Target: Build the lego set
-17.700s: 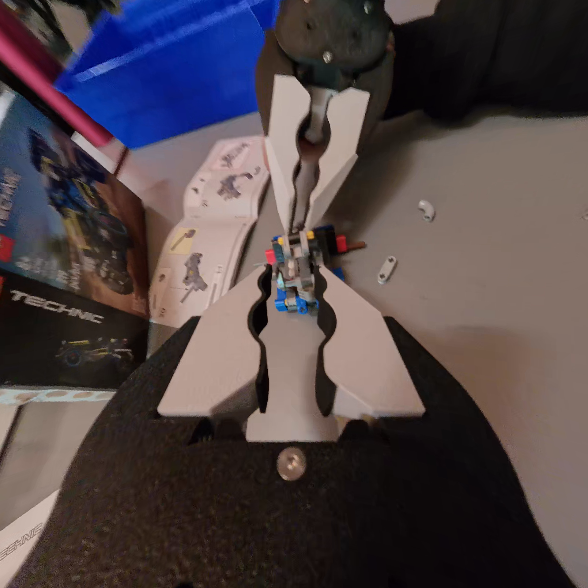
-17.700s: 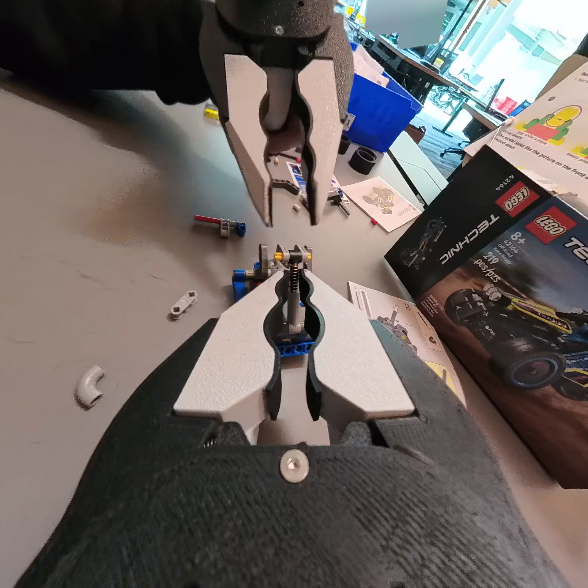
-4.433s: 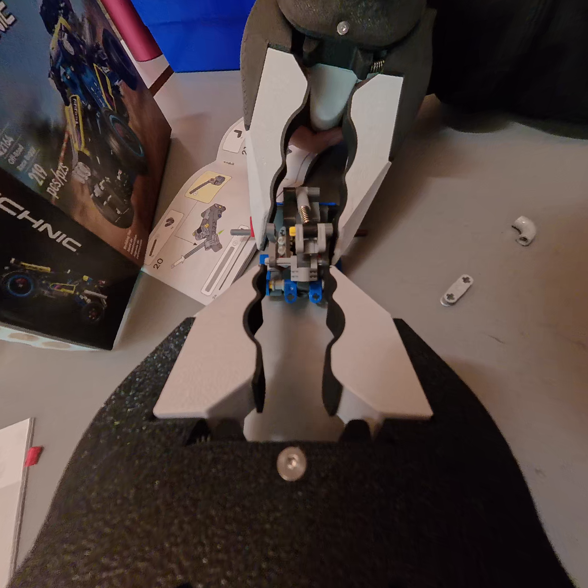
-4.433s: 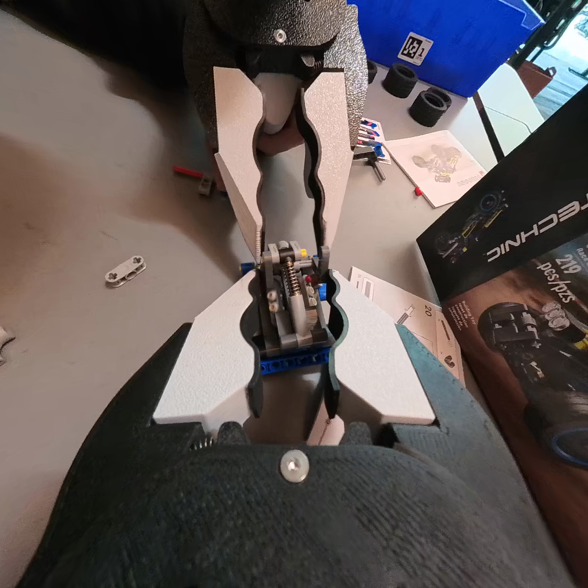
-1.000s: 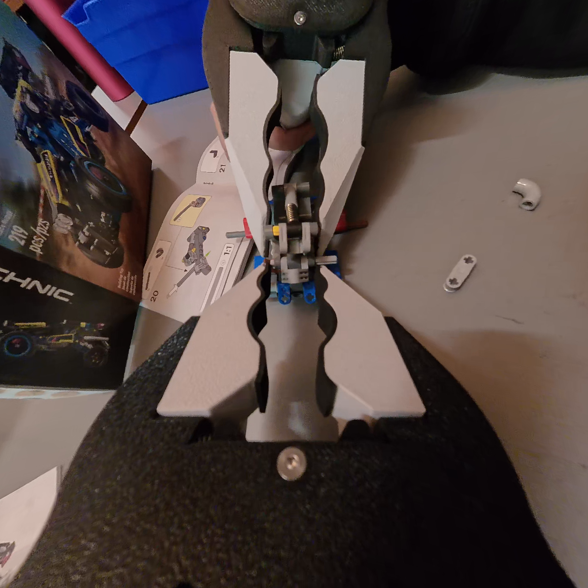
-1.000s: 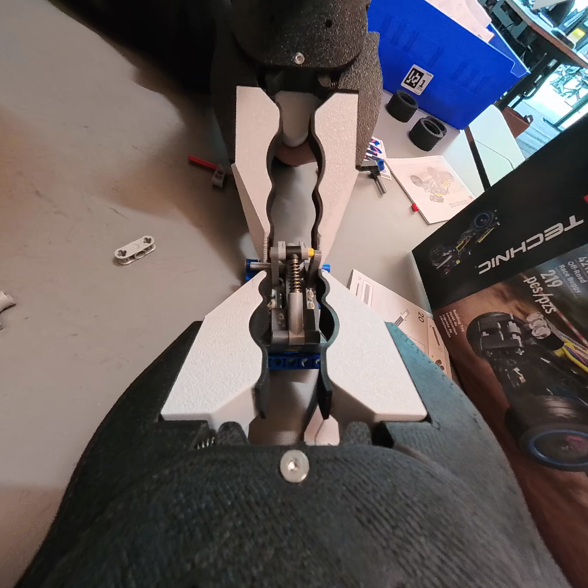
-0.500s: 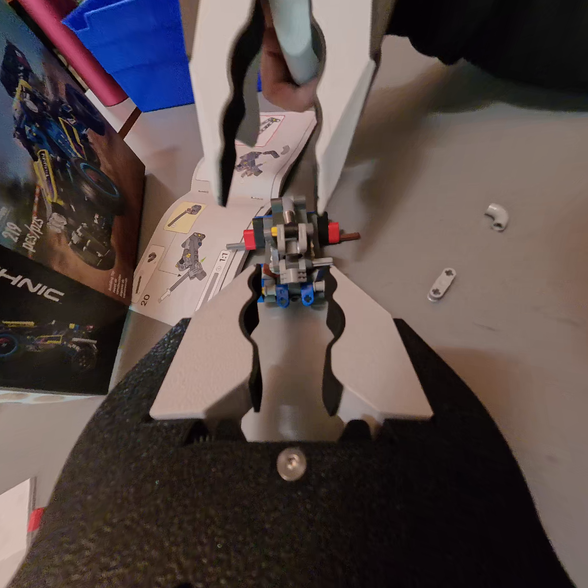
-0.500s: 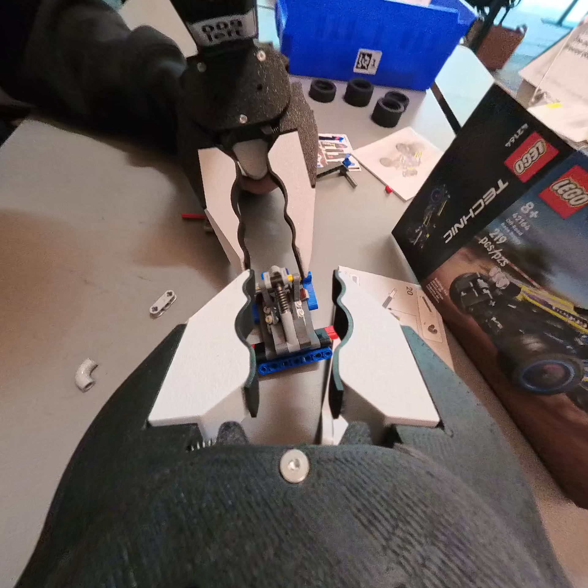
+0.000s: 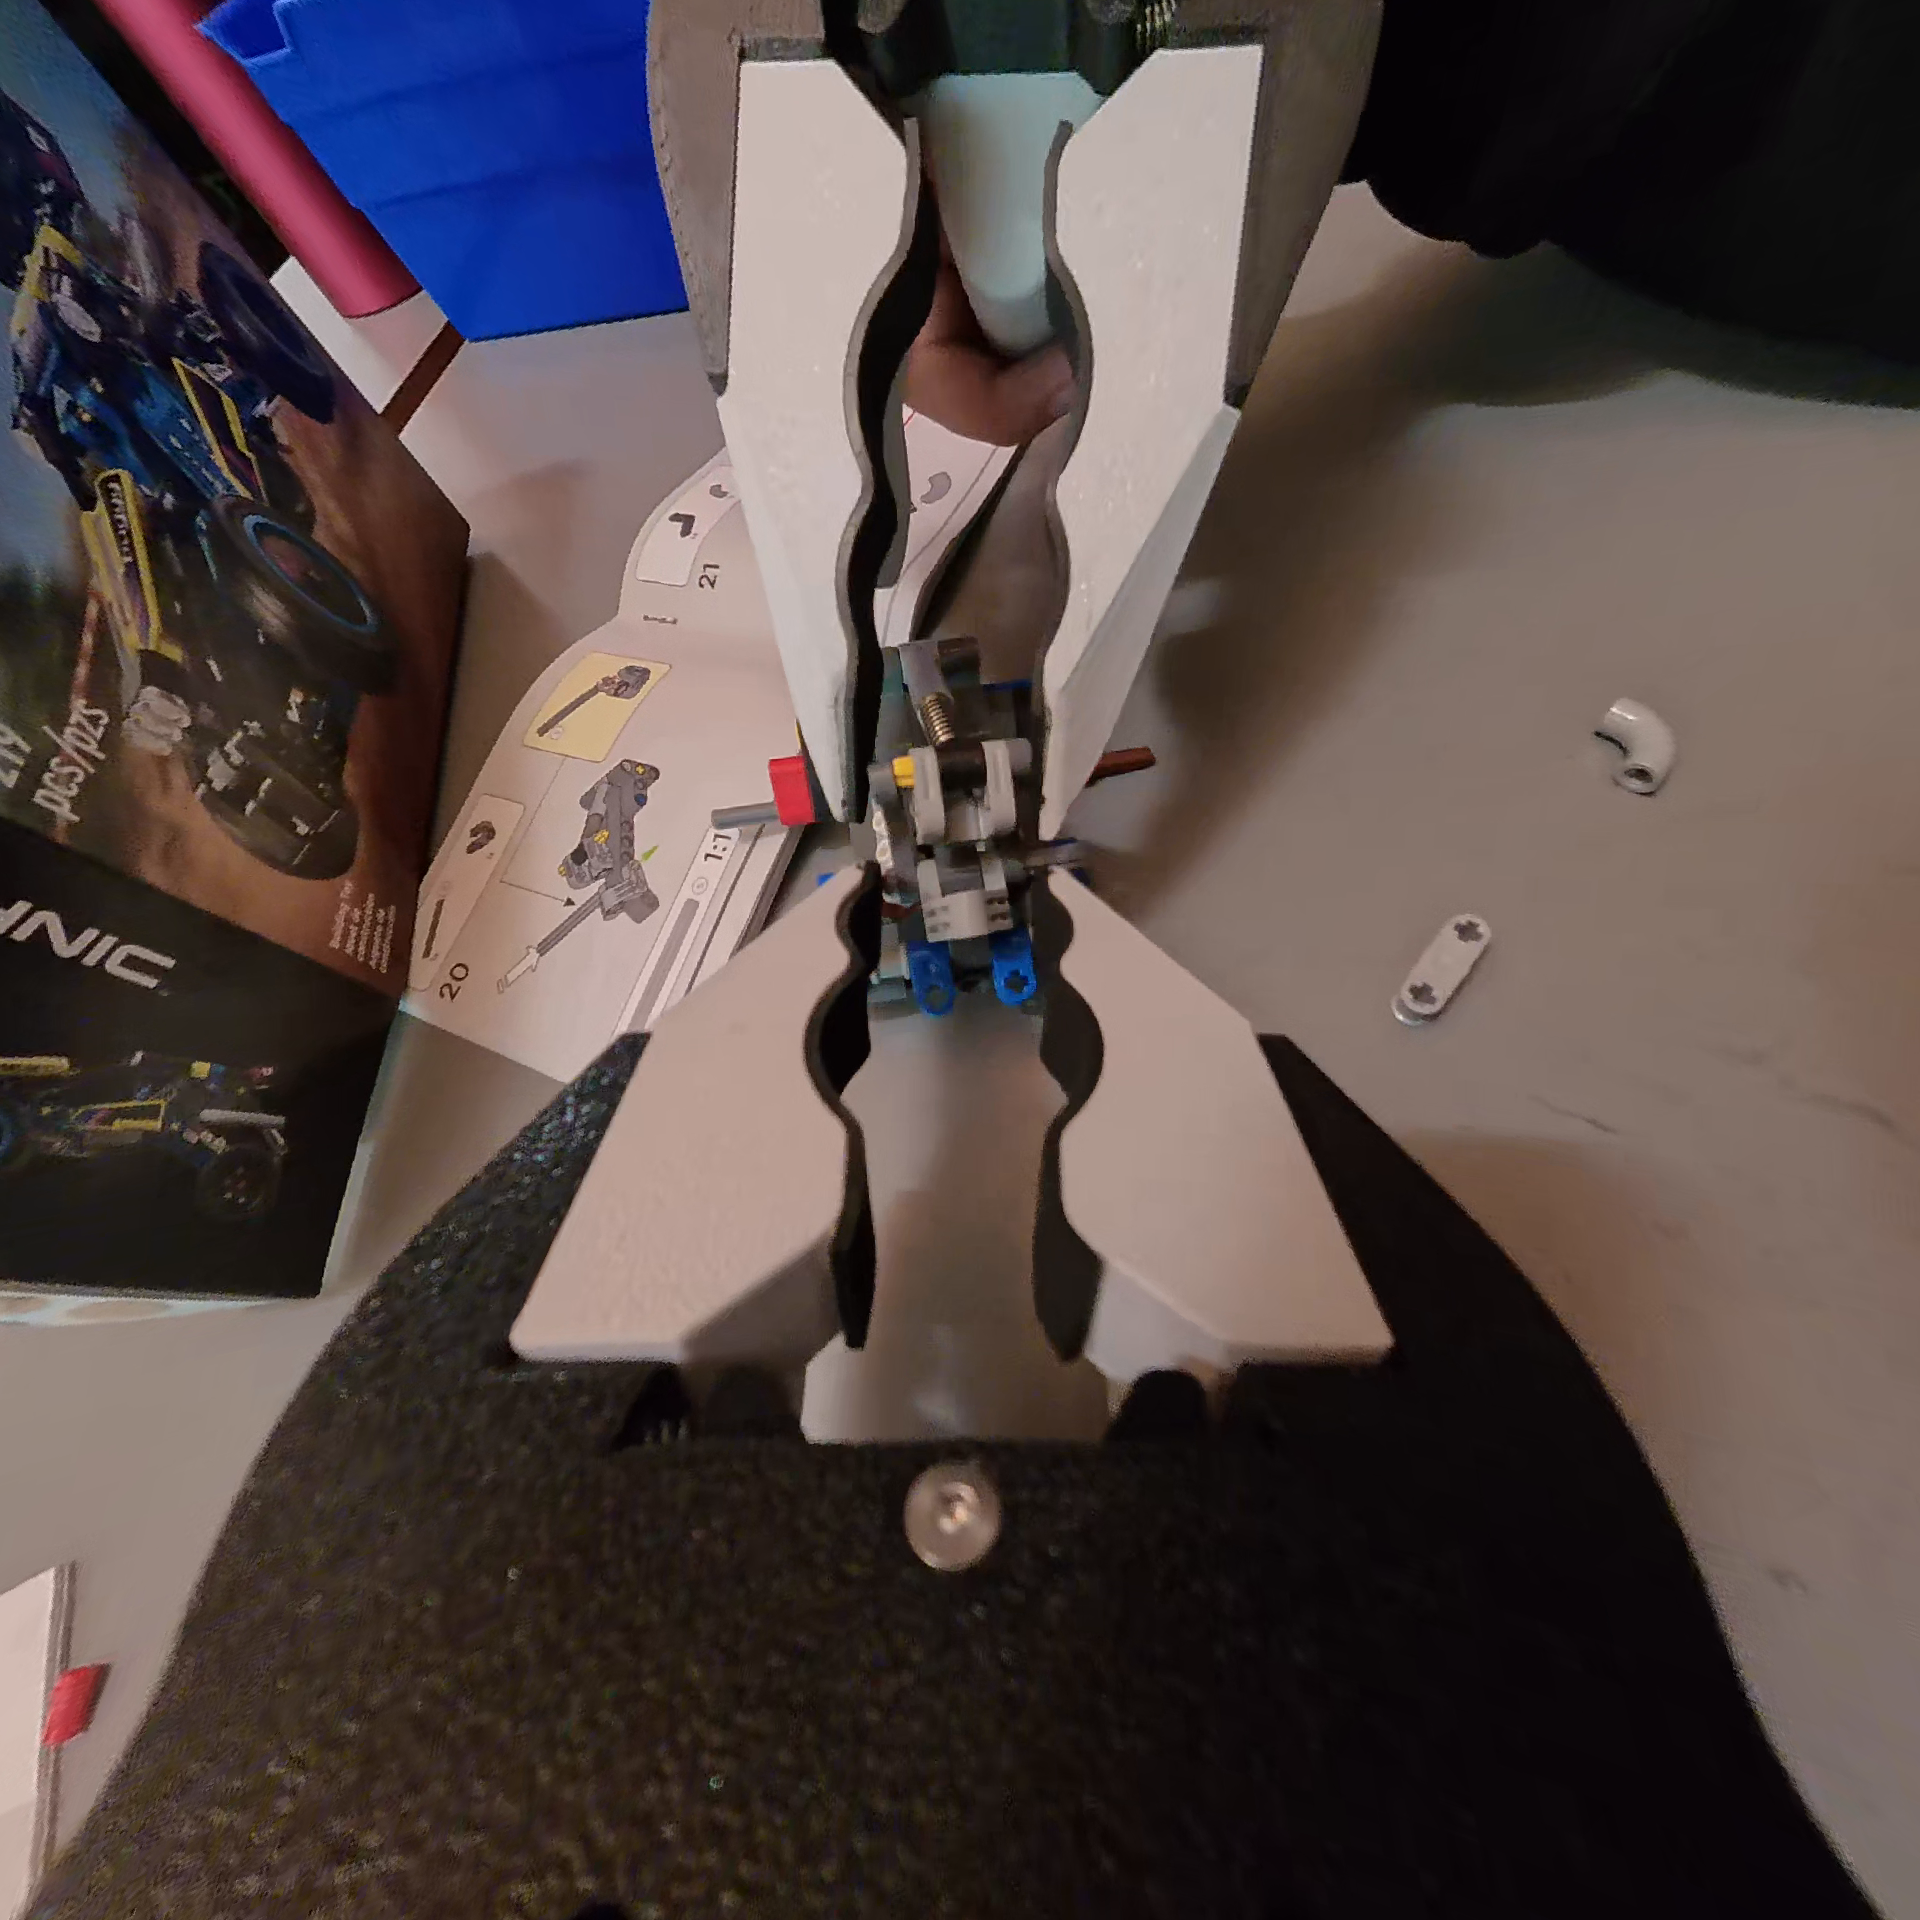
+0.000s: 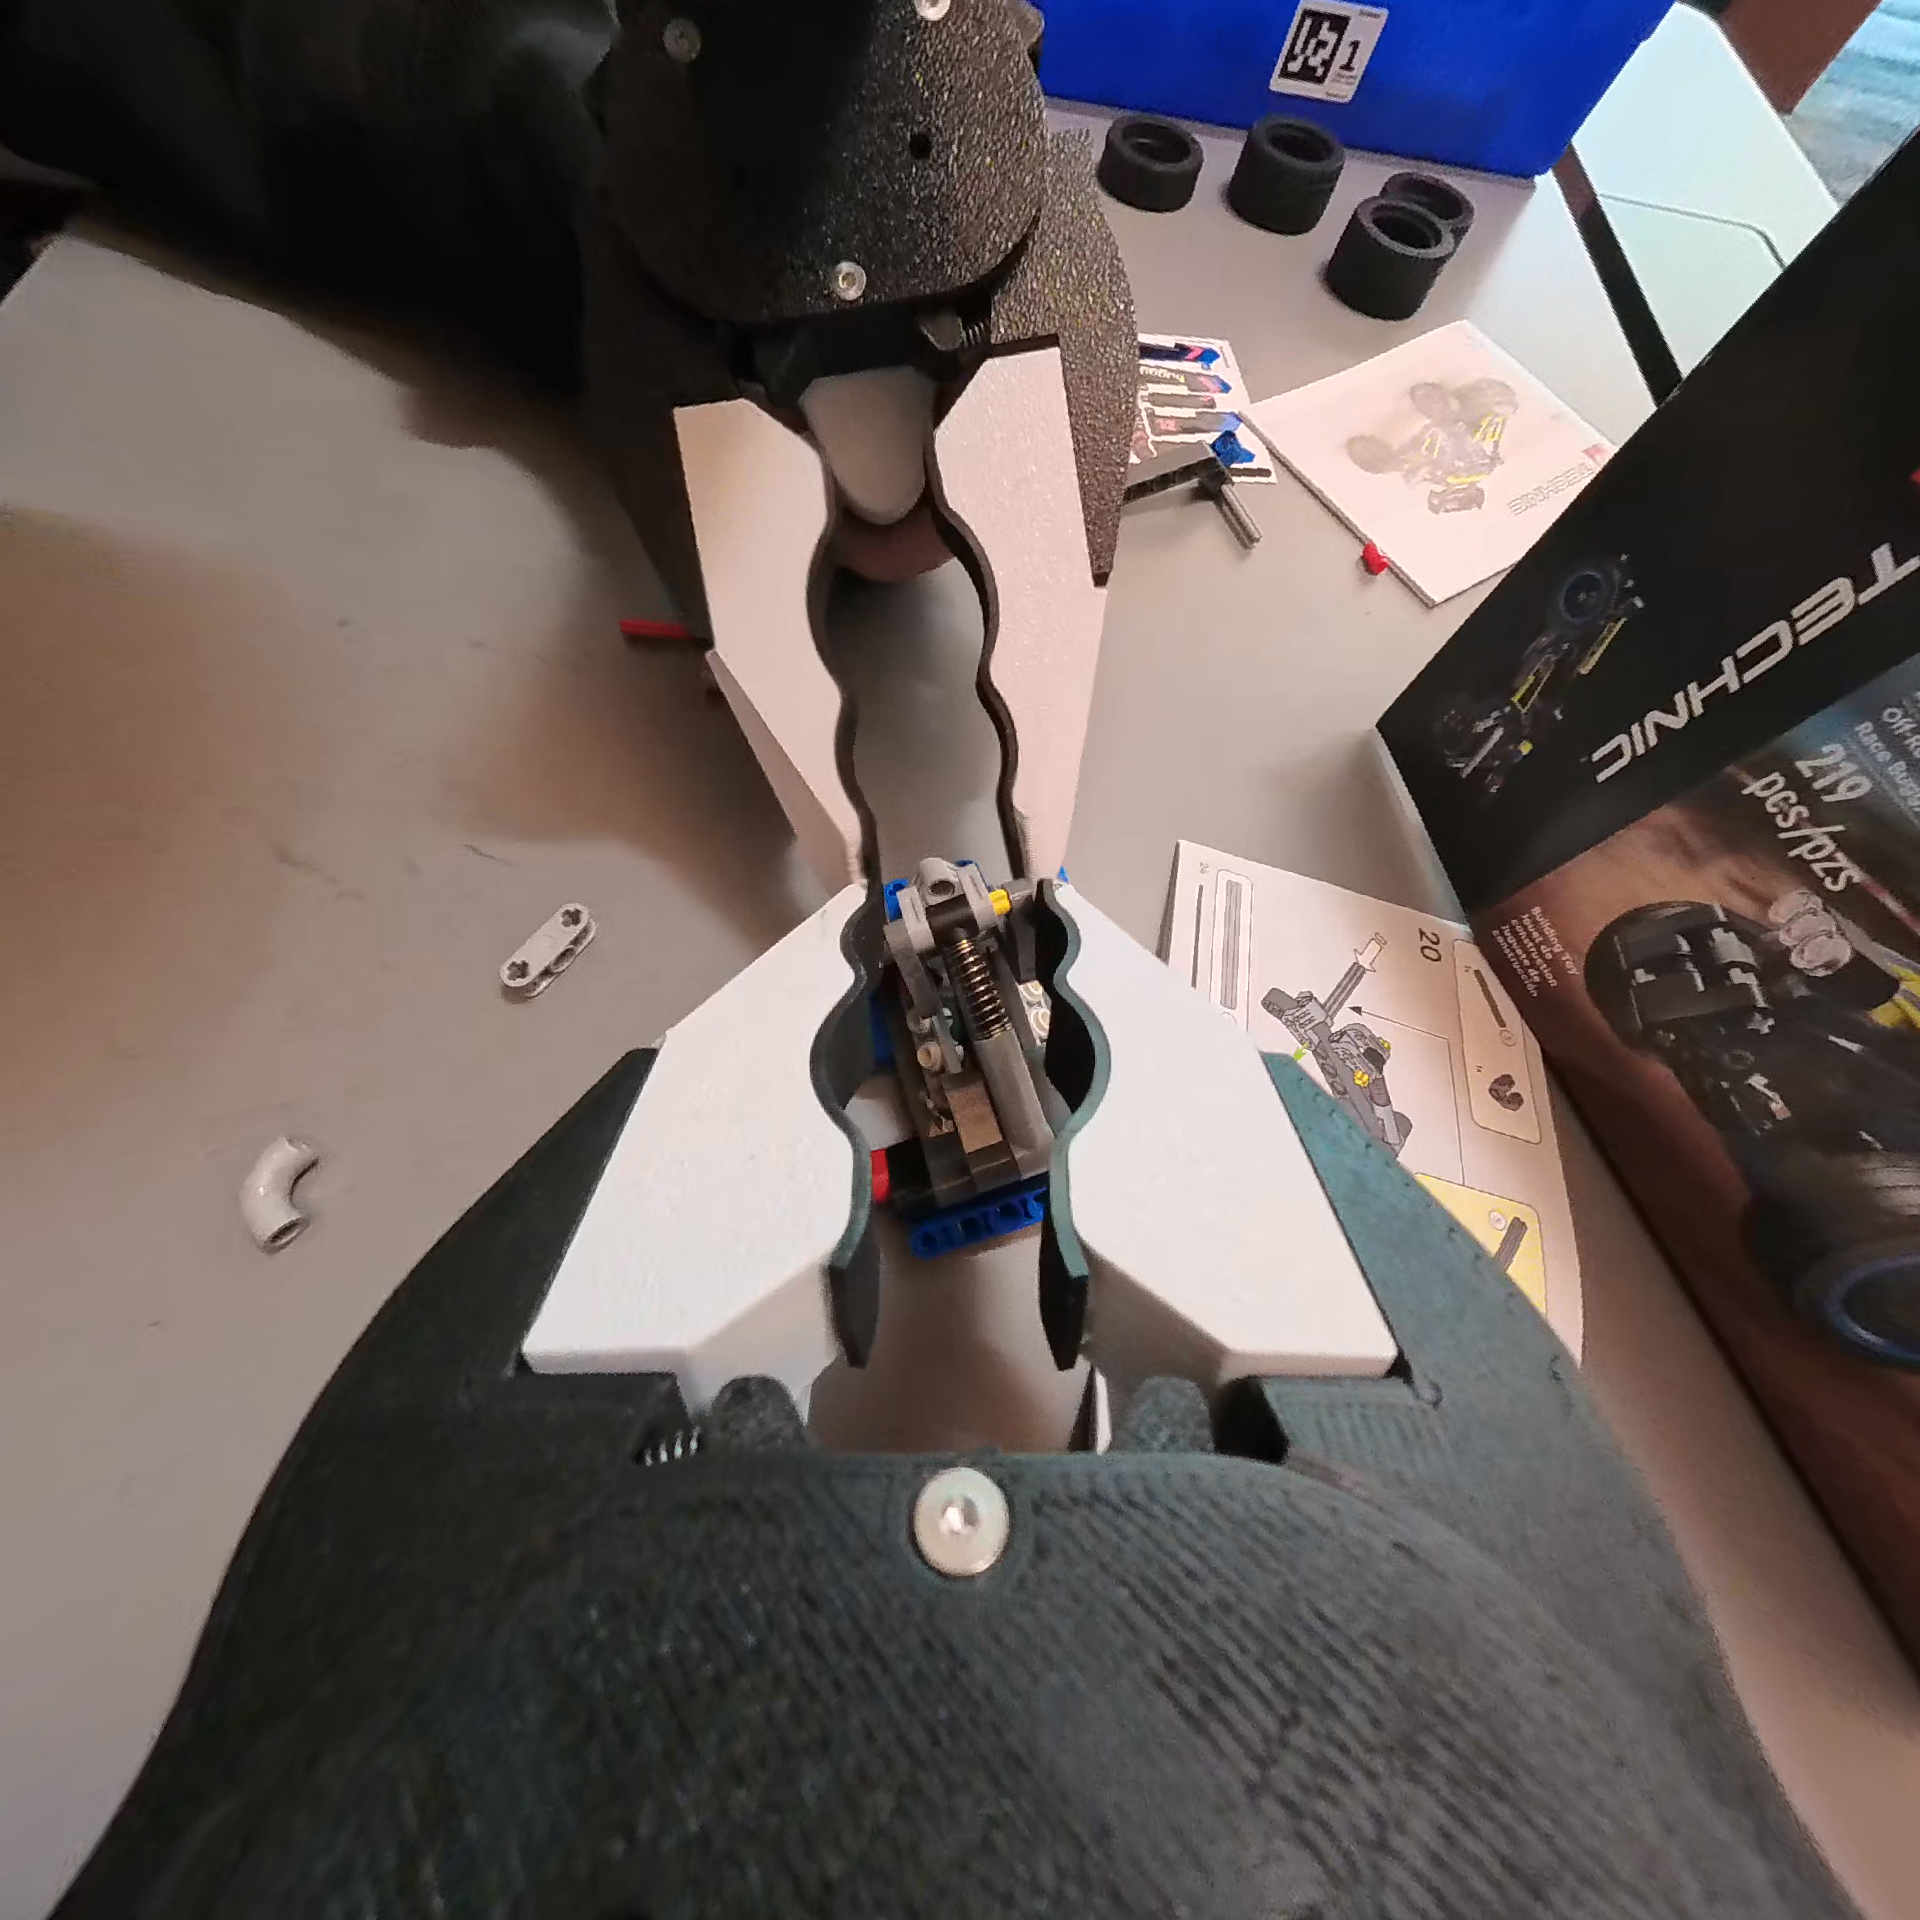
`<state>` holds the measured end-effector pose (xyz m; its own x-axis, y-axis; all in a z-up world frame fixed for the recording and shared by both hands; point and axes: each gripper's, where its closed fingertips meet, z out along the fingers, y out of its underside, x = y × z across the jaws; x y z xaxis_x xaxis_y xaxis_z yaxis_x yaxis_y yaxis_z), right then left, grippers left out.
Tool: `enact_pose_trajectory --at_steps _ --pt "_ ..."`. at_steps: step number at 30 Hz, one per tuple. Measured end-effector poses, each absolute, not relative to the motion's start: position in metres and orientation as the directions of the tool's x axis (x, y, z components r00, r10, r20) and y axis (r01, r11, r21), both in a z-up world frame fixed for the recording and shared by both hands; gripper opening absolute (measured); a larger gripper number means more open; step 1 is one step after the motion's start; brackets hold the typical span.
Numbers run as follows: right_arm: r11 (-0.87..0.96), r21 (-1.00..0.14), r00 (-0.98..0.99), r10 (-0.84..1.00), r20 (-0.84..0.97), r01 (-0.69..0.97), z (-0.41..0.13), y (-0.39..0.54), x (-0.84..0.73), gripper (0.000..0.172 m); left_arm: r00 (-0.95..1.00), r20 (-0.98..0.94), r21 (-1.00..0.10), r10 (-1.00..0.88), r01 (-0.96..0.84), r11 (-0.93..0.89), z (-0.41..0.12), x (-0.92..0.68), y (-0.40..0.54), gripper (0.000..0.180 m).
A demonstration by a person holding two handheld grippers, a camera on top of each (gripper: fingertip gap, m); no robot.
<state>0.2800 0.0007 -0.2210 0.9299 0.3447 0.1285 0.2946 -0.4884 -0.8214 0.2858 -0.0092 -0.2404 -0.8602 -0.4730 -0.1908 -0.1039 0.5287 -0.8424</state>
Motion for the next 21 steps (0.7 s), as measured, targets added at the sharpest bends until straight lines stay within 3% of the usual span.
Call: enact_pose_trajectory --at_steps 21 --pt "-0.398 -0.833 0.899 0.366 0.24 0.384 -0.22 0.006 0.279 0.024 -0.86 -0.197 -0.831 -0.471 -0.109 0.545 -0.243 0.288 -0.006 0.021"
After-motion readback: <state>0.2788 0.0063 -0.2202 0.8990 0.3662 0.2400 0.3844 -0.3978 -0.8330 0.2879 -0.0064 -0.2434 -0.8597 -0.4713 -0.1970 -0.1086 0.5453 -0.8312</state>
